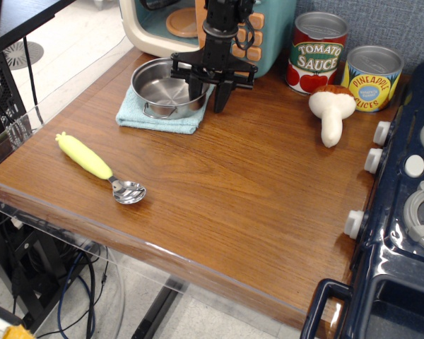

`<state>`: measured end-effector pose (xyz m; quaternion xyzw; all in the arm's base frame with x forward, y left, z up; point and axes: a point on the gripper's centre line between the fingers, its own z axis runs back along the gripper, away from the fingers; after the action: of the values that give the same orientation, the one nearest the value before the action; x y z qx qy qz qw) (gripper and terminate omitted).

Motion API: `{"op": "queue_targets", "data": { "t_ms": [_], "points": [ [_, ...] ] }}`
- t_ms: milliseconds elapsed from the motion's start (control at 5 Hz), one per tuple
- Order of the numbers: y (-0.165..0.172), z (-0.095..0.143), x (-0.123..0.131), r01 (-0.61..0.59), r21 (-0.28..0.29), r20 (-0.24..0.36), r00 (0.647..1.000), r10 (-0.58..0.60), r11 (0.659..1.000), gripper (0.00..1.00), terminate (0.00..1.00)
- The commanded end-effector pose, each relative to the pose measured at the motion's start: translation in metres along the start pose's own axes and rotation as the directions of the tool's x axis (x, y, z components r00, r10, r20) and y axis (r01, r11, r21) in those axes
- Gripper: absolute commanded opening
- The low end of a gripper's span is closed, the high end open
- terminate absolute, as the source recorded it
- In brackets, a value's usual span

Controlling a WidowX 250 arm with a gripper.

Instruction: Move the pan to the corner near the black handle.

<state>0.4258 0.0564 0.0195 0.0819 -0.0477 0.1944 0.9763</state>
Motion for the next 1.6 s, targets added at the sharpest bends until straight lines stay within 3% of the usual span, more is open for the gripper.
{"op": "queue_targets", "data": {
  "t_ms": [0, 400, 600, 1000, 1400],
  "points": [
    [0.000, 0.044, 0.008, 0.003, -0.041, 0.102, 0.995, 0.001, 0.999, 0.00, 0.00],
    [0.006, 0.057, 0.008, -0.024, -0.033, 0.129, 0.991, 0.028, 0.999, 0.00, 0.00],
    [0.010, 0.076, -0.003, -0.013, -0.022, 0.147, 0.989, 0.016, 1.000, 0.00, 0.00],
    [-0.001, 0.106, -0.058, 0.046, -0.017, 0.189, 0.981, -0.042, 0.999, 0.00, 0.00],
    [-0.032, 0.099, -0.138, 0.224, -0.063, 0.174, 0.962, -0.210, 0.973, 0.00, 0.00]
  ]
}}
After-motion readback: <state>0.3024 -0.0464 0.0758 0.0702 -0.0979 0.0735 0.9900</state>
